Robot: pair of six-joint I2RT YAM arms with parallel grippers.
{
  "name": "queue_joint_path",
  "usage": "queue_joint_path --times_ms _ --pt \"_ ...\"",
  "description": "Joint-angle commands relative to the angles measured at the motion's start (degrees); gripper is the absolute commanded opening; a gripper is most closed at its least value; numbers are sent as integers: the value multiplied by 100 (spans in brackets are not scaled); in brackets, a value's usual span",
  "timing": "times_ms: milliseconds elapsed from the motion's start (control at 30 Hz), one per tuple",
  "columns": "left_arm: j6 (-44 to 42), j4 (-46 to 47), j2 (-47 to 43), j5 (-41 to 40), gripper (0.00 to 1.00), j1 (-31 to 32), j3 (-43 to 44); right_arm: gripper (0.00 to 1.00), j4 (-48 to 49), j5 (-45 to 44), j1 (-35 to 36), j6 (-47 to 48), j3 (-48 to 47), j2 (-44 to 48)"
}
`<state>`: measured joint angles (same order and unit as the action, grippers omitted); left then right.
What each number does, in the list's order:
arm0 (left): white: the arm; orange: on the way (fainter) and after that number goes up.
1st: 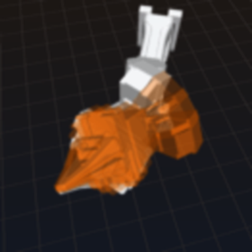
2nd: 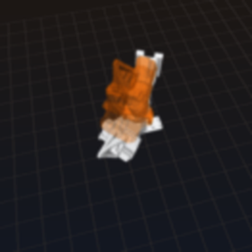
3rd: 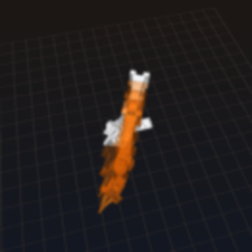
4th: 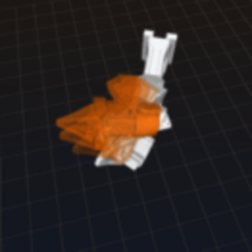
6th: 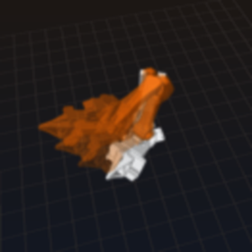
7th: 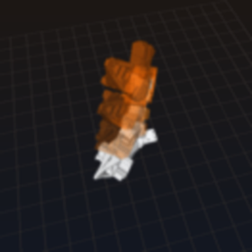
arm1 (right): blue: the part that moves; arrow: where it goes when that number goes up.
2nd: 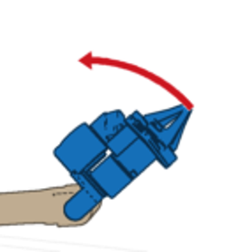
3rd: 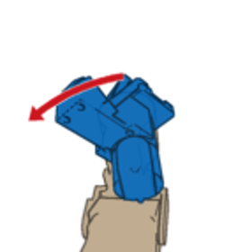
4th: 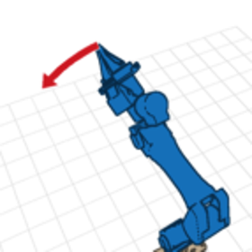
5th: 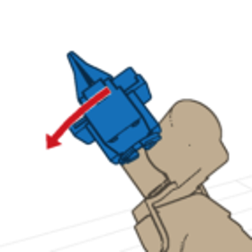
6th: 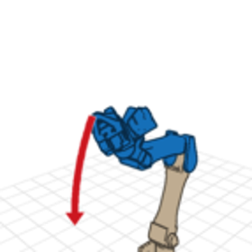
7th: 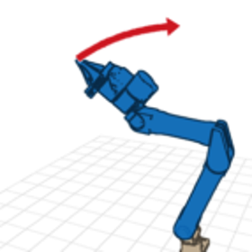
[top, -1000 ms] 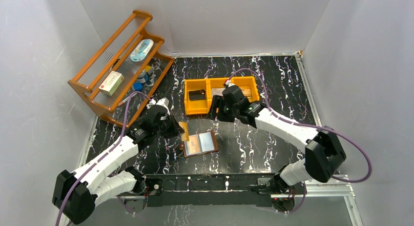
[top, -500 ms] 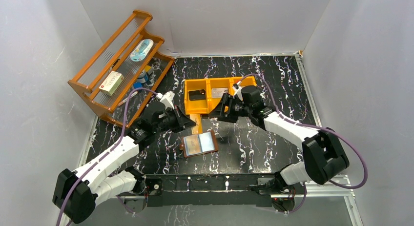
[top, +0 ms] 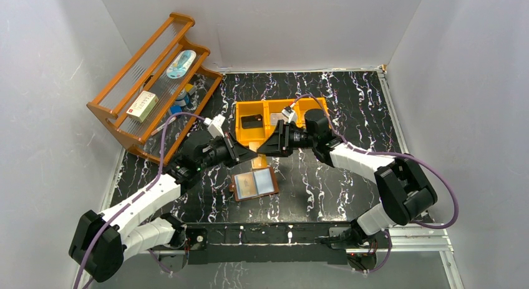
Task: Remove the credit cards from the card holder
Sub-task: Remove the credit card from the card holder, then place the credit card in the storage box.
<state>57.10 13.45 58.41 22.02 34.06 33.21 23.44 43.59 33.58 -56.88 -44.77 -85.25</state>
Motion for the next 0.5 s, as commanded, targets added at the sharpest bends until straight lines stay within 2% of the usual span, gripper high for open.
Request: queue_joint_path --times_ms 0,100,233,467 --pt "95 317 -63 79 0 -36 -36 54 773 529 32 -260 -32 37" --pt "131 295 -82 8 0 -35 -24 46 920 680 31 -369 8 69" --pt "154 286 -167 -82 0 -43 -77 42 952 703 33 -410 84 143" --pt "99 187 -319 -168 1 -58 -122 22 1010 703 33 -438 109 149"
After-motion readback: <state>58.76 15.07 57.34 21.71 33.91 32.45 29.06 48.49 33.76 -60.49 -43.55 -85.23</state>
